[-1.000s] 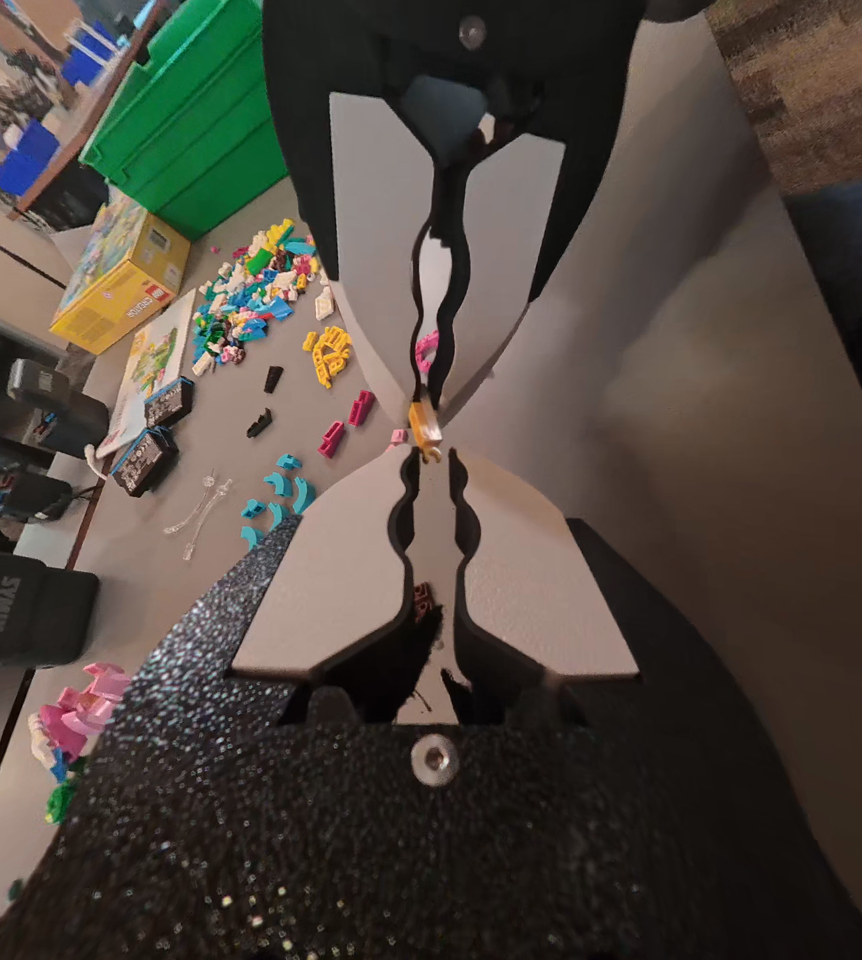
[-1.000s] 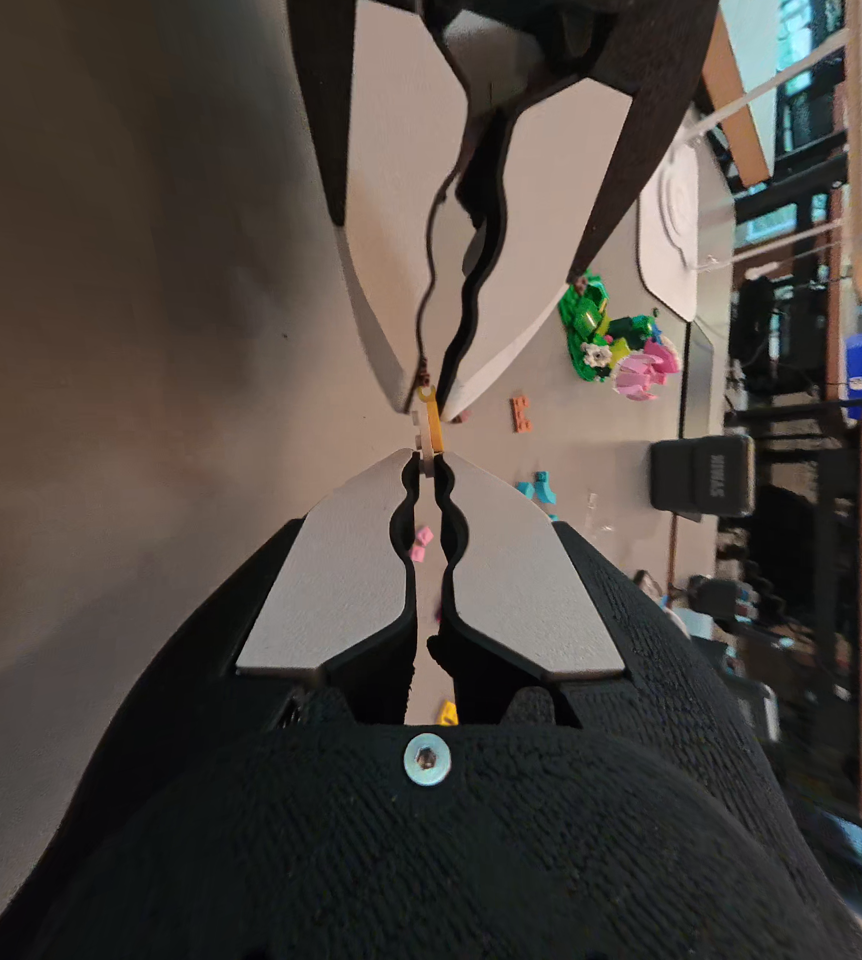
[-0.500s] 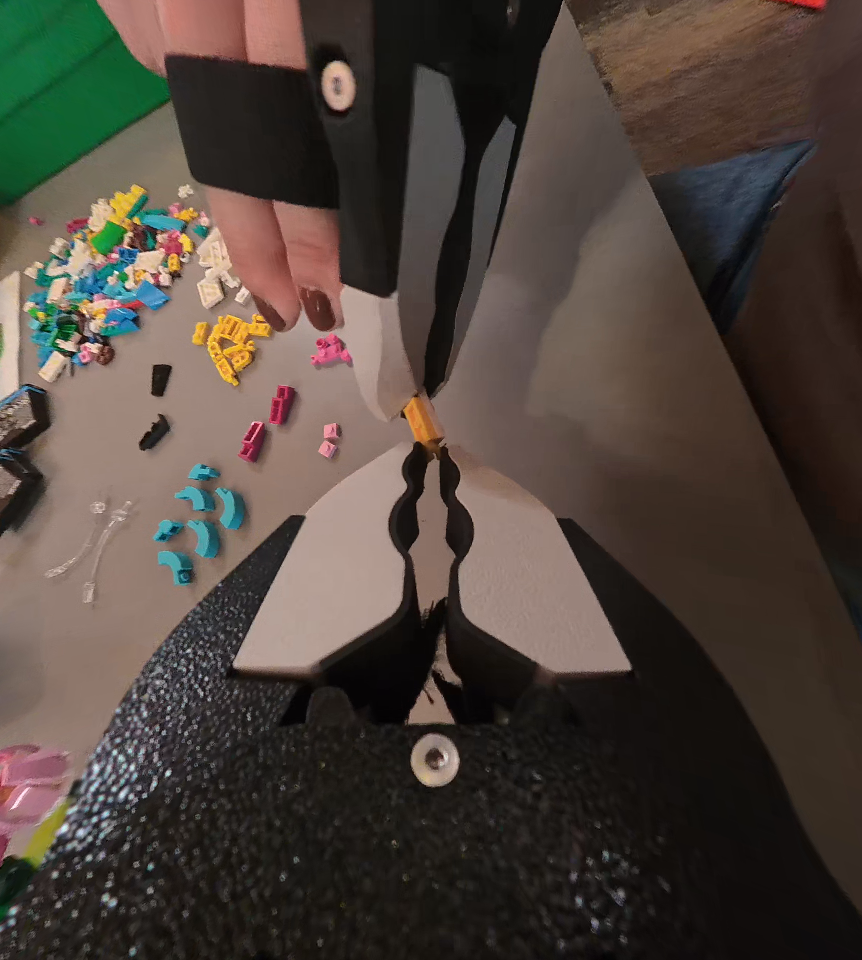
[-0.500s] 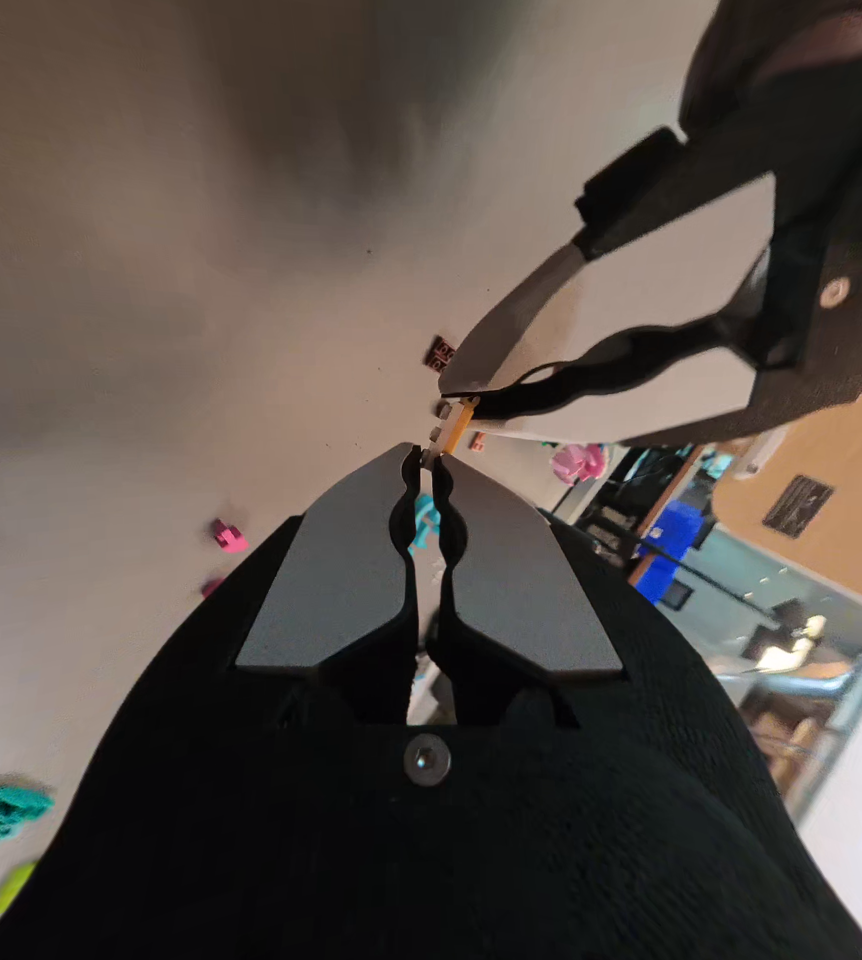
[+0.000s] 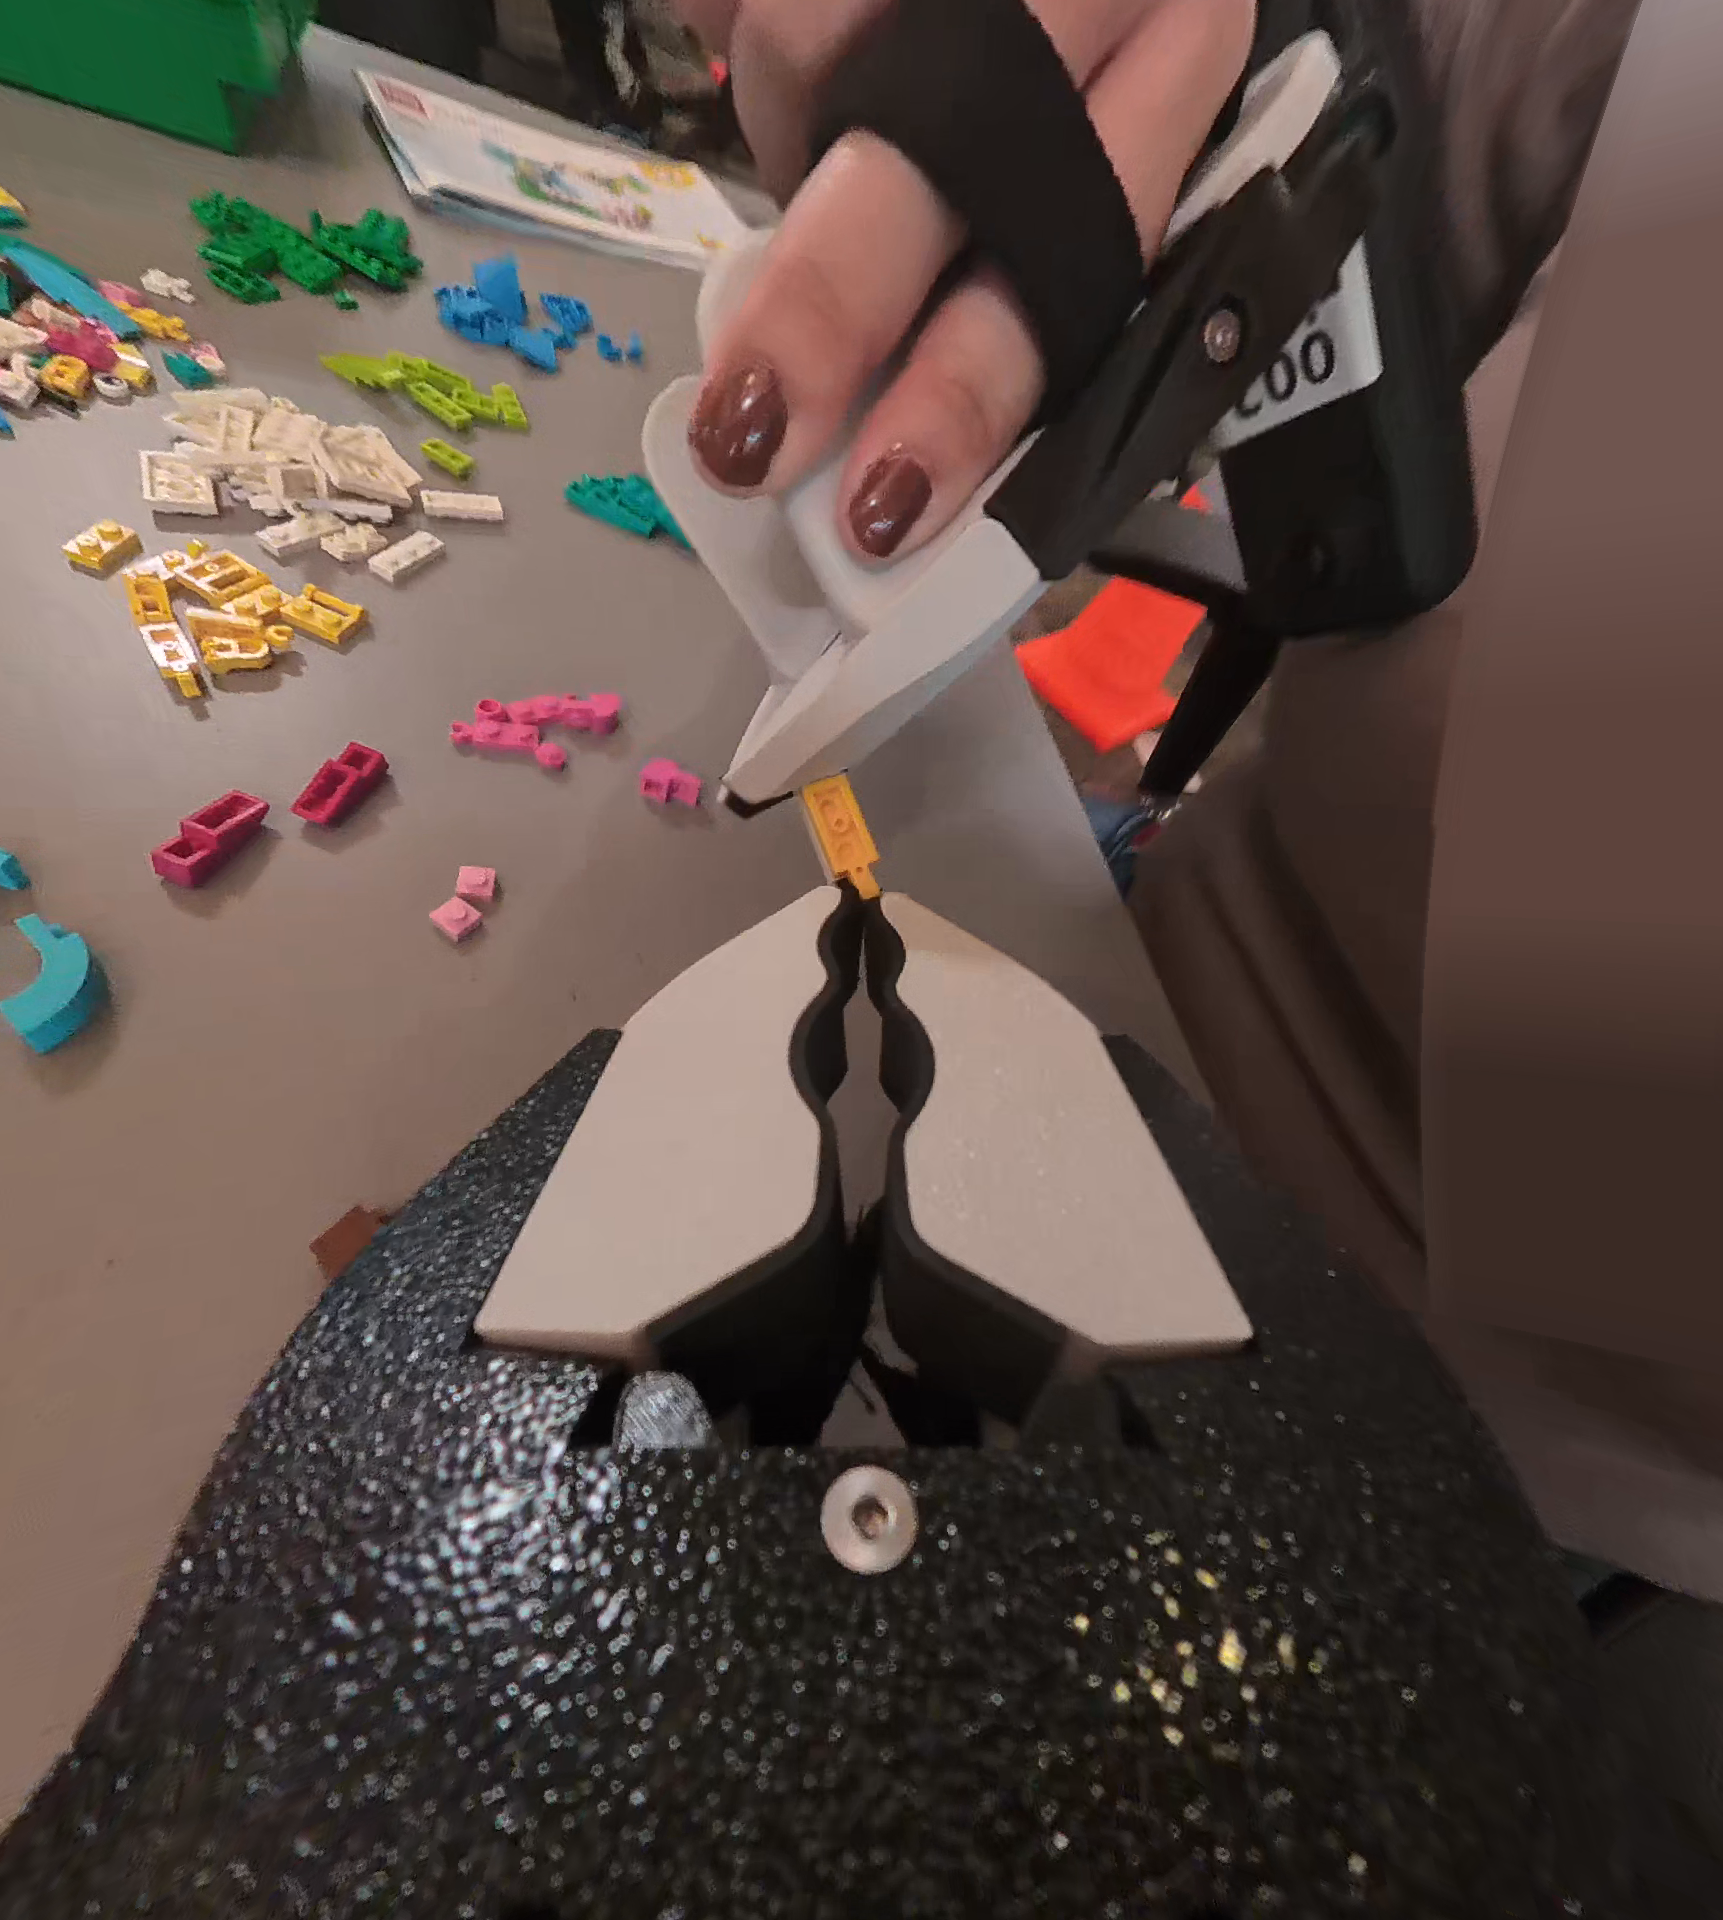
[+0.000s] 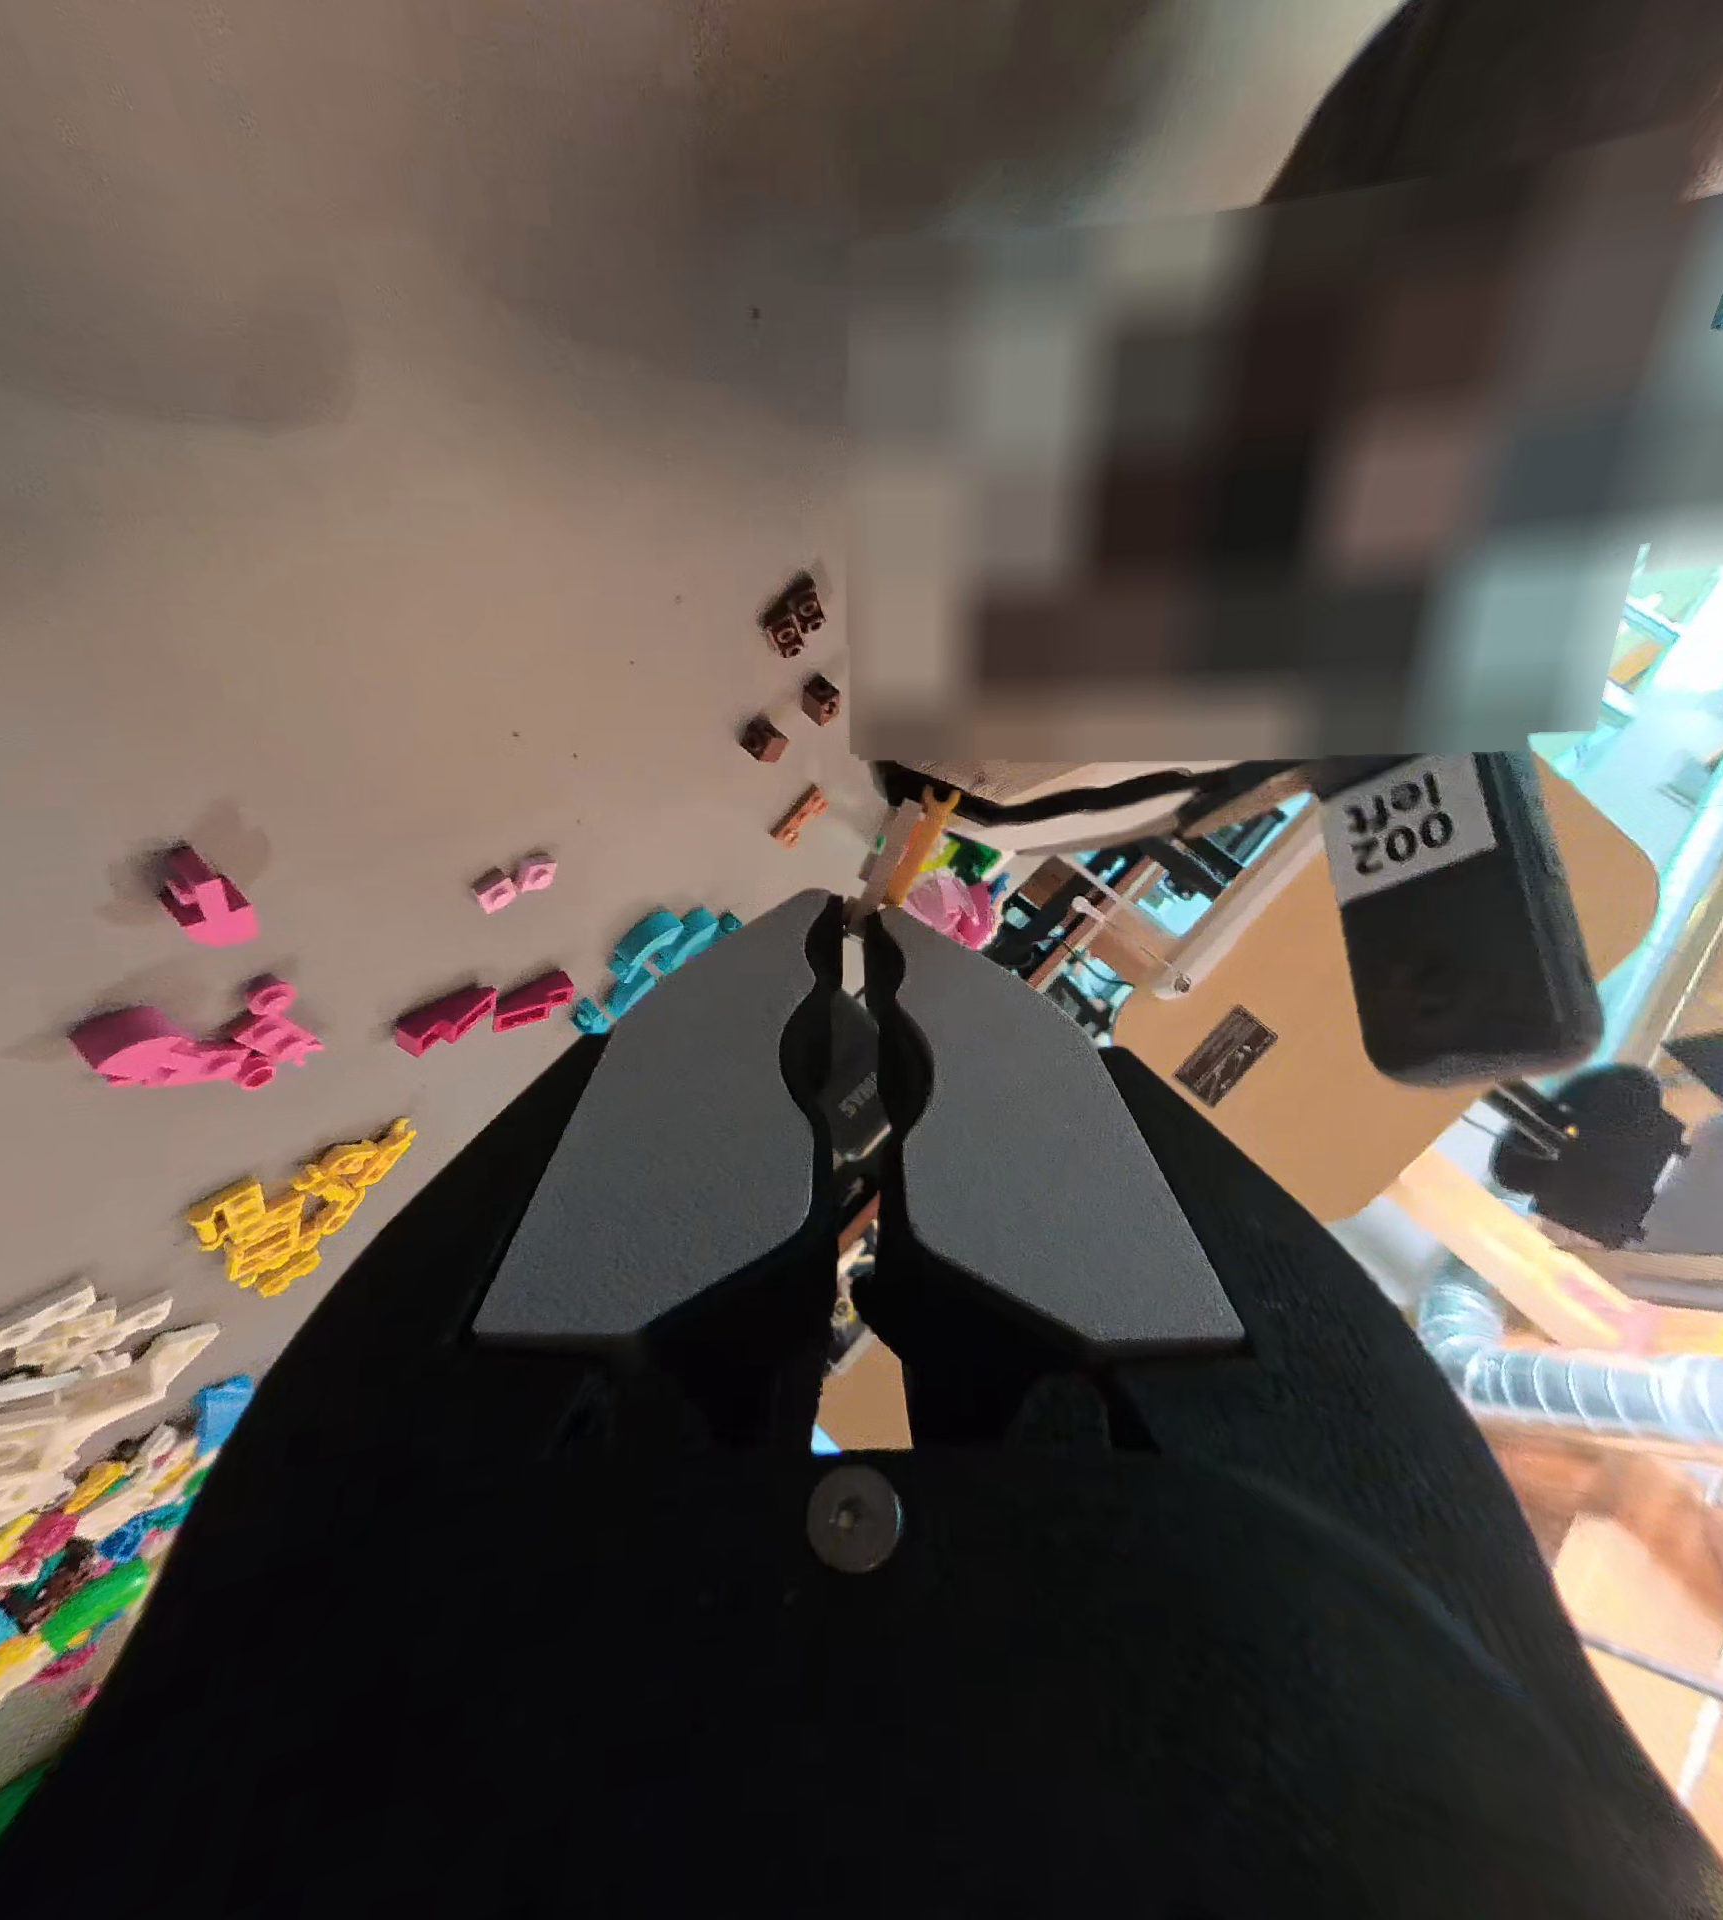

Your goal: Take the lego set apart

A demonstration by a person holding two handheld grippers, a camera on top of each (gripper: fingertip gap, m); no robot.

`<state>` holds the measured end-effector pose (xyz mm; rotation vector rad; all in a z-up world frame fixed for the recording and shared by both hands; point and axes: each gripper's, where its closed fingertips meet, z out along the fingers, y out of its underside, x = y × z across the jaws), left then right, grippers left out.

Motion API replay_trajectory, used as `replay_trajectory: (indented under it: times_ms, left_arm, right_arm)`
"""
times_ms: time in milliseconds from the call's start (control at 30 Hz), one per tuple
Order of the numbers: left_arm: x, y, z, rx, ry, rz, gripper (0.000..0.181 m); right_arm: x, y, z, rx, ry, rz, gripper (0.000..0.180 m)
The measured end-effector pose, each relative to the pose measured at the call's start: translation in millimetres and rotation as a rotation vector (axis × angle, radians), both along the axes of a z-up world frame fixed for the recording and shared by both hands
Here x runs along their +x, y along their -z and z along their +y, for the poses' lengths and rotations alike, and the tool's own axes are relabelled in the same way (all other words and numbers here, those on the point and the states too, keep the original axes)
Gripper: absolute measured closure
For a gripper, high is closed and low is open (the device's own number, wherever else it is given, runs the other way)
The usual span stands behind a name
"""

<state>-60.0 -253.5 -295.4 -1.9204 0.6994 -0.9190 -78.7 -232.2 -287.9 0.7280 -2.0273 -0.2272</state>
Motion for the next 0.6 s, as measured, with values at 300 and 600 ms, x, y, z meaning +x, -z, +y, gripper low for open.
replay_trajectory:
  times_ms: [300,600]
  left_arm:
    - [-8.5,-5.2,12.8,0.147,-0.154,-0.028,0.181]
    - [-18.5,-8.8,22.1,0.113,-0.270,-0.129,0.181]
  right_arm:
    - [-5.5,5.1,13.1,-0.470,0.328,-0.139,0.177]
    - [-14.4,1.7,24.8,-0.312,0.374,0.015,0.178]
